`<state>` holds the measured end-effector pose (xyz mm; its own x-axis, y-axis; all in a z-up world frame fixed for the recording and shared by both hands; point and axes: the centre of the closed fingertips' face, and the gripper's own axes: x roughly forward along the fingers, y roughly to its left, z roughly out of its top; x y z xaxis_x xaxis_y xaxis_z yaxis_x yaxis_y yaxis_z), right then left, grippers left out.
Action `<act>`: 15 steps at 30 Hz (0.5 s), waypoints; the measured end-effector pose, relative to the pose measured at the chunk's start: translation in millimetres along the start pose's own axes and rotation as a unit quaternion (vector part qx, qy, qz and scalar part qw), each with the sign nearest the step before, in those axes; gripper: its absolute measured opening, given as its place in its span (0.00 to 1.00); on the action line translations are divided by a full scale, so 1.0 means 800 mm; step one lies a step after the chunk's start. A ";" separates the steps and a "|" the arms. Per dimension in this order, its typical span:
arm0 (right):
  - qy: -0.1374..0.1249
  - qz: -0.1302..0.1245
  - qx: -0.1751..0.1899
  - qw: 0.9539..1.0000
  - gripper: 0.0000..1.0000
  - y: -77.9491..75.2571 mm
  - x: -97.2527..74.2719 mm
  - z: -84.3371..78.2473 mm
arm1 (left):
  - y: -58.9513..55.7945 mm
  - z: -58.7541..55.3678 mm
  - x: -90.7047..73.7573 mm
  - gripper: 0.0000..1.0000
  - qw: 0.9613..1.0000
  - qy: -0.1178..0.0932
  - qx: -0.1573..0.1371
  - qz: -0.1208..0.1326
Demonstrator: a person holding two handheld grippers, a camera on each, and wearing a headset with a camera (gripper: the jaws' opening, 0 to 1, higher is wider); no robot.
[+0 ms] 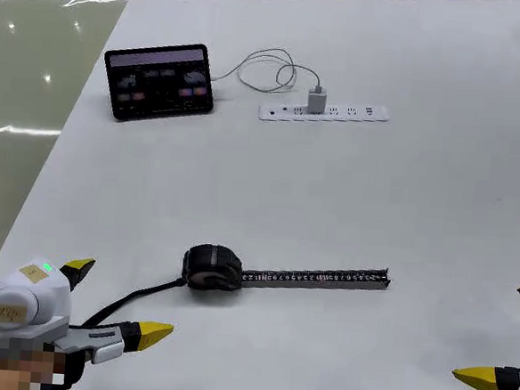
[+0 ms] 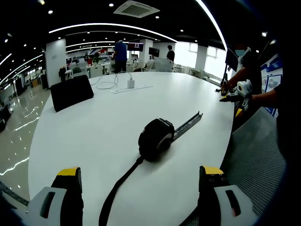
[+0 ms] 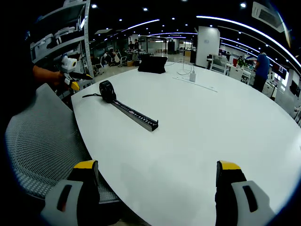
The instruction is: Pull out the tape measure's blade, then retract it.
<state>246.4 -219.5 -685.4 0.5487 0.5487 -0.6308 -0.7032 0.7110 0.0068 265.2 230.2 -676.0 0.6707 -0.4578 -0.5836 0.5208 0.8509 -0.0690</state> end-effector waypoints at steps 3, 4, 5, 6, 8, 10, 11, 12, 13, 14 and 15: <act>-0.001 -0.002 -0.001 1.000 1.00 -0.001 -0.002 -0.001 | 0.000 0.001 0.000 1.00 1.000 -0.002 0.000 -0.001; -0.001 -0.002 -0.002 1.000 1.00 -0.001 -0.002 -0.001 | 0.000 0.002 0.001 1.00 1.000 -0.003 -0.001 -0.002; 0.000 -0.003 -0.003 1.000 1.00 -0.001 -0.003 -0.002 | -0.001 0.003 0.001 1.00 1.000 -0.003 -0.003 -0.003; 0.001 -0.002 -0.002 1.000 1.00 -0.001 -0.003 -0.002 | -0.001 0.003 0.002 1.00 1.000 -0.004 -0.003 -0.002; 0.004 -0.001 0.001 1.000 1.00 0.001 -0.003 -0.004 | 0.000 0.002 0.003 1.00 1.000 -0.001 -0.005 -0.002; 0.004 -0.001 -0.001 1.000 1.00 0.001 -0.003 -0.005 | 0.000 0.001 0.003 1.00 1.000 0.000 -0.006 -0.001; 0.005 -0.001 -0.001 1.000 1.00 0.002 -0.003 -0.005 | 0.000 0.002 0.003 1.00 1.000 0.001 -0.006 0.000; 0.006 0.000 0.000 1.000 1.00 0.003 -0.003 -0.005 | 0.000 0.002 0.004 1.00 1.000 0.002 -0.008 0.001; 0.009 0.000 -0.002 1.000 1.00 0.004 -0.002 -0.007 | 0.002 0.000 0.005 1.00 1.000 0.008 -0.009 0.005; 0.011 0.002 -0.002 1.000 1.00 0.005 -0.002 -0.008 | 0.001 0.001 0.004 1.00 1.000 0.006 -0.009 0.003; 0.010 0.001 0.000 1.000 1.00 0.005 -0.002 -0.008 | 0.001 0.004 0.005 1.00 1.000 0.002 -0.011 0.003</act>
<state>240.1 -220.3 -689.3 0.5378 0.5423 -0.6455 -0.7050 0.7092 0.0084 269.9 228.7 -675.9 0.6707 -0.4522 -0.5879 0.5060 0.8585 -0.0830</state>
